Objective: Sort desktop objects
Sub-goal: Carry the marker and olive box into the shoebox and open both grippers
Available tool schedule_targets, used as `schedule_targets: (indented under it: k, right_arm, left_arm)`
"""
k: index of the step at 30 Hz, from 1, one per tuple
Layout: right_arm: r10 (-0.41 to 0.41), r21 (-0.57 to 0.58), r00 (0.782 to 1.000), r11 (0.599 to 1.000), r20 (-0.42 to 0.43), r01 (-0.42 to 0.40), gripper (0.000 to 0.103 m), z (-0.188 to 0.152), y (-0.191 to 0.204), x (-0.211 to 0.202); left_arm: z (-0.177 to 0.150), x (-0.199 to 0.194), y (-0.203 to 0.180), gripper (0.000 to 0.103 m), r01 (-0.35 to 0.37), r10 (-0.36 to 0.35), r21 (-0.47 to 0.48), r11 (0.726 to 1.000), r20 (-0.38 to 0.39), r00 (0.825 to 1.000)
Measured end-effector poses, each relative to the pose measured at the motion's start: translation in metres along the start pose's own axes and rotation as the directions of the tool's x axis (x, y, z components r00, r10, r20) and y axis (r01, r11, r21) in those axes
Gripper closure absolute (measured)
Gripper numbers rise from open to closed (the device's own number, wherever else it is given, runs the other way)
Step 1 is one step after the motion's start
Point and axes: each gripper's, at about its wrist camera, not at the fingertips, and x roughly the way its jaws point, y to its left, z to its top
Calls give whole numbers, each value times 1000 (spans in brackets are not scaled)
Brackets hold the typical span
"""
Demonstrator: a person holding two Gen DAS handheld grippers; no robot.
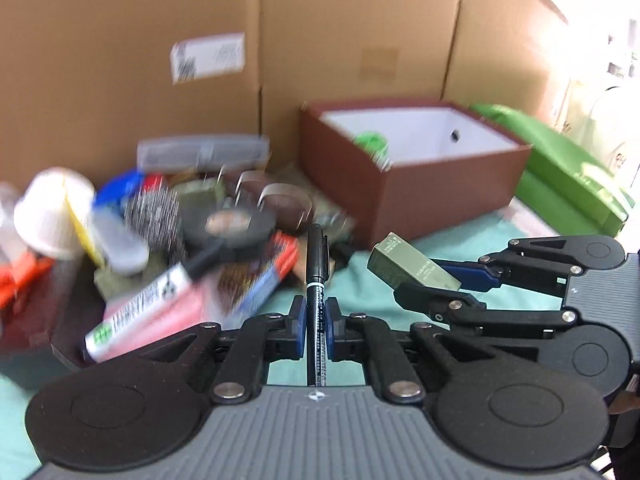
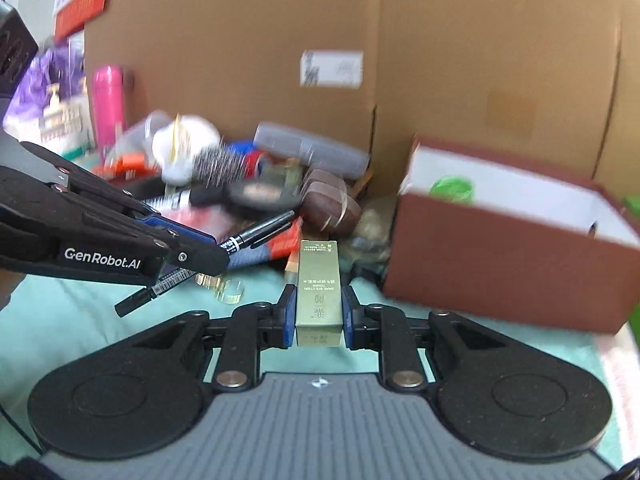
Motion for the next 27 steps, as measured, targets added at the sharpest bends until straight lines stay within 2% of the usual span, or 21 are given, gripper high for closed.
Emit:
schedule_targets:
  k: [7,13,15,19,24,27]
  right_arm:
    - [-95,5,987,995,133,95,82,37,-36,-34]
    - [-224,32,959,974,175,222,82,70,-87,-40]
    - [-262,53,951,965,164,257,82,80,-108,-32]
    - [-324,88,941,945,98,316,82,87,-146,-3]
    - [-347,112,938,931,-18,346,82,82,-184,45]
    - [-340,122,936,929,-93,349,82,75,-203,72]
  left_arm:
    - [62,-7,-25,95,95,-96,11,995,110,989]
    - [124,24,-53,95,197,-192,-29,980,138,972]
    - [139,40,-63,95,225,-217,-45,973,139,966]
    - [161,83,-80,95,230,-222,-64,971,115,968]
    - [174,144,-92,95,265,-262,-116,957,42,964]
    - [175,179,-98,95,263,-268,-135,955,-22,963]
